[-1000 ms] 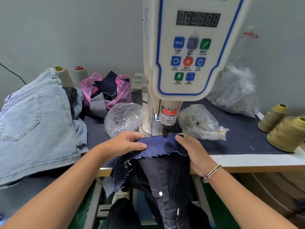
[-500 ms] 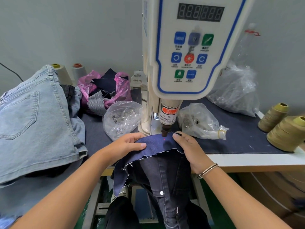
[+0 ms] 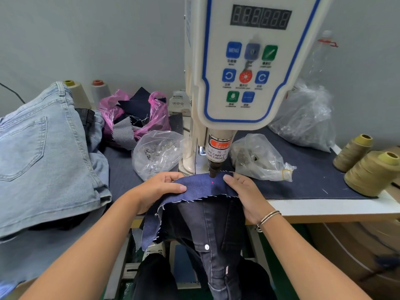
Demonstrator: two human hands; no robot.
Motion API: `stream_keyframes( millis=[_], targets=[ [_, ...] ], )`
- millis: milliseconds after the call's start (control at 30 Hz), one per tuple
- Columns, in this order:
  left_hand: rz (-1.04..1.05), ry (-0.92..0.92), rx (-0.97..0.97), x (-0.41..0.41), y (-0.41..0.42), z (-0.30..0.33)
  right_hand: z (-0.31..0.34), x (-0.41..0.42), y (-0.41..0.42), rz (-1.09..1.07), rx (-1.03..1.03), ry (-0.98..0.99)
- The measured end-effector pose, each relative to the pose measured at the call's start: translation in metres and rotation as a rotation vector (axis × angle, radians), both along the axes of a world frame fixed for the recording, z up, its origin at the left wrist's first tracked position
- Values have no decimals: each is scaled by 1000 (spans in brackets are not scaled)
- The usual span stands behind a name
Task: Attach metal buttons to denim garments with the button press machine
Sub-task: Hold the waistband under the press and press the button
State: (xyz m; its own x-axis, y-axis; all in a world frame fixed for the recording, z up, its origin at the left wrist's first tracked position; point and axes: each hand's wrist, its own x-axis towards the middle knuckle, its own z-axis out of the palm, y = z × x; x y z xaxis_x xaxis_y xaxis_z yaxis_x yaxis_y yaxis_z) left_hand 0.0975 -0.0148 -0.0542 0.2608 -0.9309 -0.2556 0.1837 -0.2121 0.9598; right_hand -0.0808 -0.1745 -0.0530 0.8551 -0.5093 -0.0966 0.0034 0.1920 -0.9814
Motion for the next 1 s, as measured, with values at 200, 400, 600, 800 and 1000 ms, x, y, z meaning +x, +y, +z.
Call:
stream_keyframes(
  millis=[200,400,600,800,1000],
  targets=[
    [19,-35,-11,-2,0,0,-1,-2,1,-33,2,-4],
    [16,-32,-20,-2,0,1,-4,-2,0,-43,-18,-12],
    [30,-27,-21,-5,1,1,-6,-2,-2,-41,17,-12],
    [26,-30,-18,-4,1,0,-5,-2,-2,-20,48,-15],
    [32,-71,-32,-3,1,-1,-7,-2,-5,-17,50,-8]
  ],
)
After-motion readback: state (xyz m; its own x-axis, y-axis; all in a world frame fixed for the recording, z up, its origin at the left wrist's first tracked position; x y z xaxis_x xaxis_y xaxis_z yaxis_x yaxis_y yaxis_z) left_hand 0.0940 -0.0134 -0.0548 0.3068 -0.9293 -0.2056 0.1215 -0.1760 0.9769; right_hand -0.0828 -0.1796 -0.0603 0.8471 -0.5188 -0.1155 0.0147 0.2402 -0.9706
